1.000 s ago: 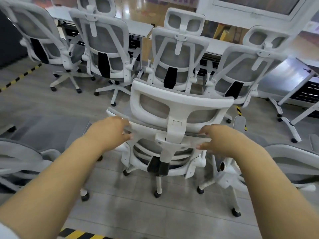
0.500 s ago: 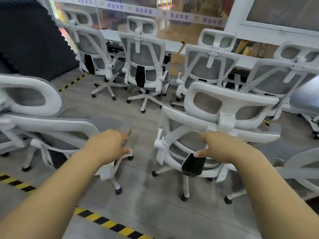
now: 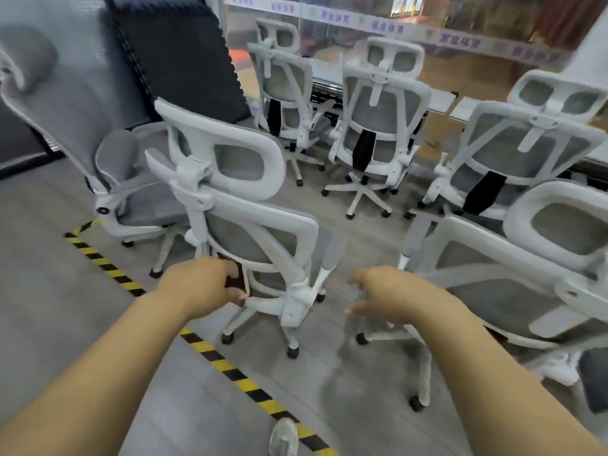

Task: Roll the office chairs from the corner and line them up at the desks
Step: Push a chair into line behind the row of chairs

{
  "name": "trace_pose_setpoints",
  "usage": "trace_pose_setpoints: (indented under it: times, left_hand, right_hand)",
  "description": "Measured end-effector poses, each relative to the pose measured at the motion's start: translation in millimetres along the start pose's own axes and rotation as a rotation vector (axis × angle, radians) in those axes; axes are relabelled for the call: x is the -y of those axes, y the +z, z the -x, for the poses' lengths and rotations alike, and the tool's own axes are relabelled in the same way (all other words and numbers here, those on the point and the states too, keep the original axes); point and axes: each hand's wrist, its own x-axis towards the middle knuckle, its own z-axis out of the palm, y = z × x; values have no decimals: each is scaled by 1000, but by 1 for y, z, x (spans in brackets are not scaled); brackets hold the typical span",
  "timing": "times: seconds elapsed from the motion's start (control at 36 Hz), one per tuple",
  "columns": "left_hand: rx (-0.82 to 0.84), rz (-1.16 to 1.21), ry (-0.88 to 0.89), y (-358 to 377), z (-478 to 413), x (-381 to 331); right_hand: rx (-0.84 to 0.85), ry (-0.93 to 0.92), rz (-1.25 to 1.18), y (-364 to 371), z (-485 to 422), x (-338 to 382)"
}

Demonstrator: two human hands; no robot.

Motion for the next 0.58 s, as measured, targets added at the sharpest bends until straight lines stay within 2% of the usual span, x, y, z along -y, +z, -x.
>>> trace_pose_setpoints:
  times: [0.22, 0.44, 0.58]
  left_hand:
    - [-38, 7, -119, -21, -39, 84]
    - [-163, 7, -138, -59, -96, 151]
    - [-245, 109, -109, -60, -135, 191]
  right_hand:
    - [-53, -104, 27, -32, -89, 62]
    - [-261, -172, 61, -73, -166, 121]
    - [-279, -161, 82, -77, -198, 150]
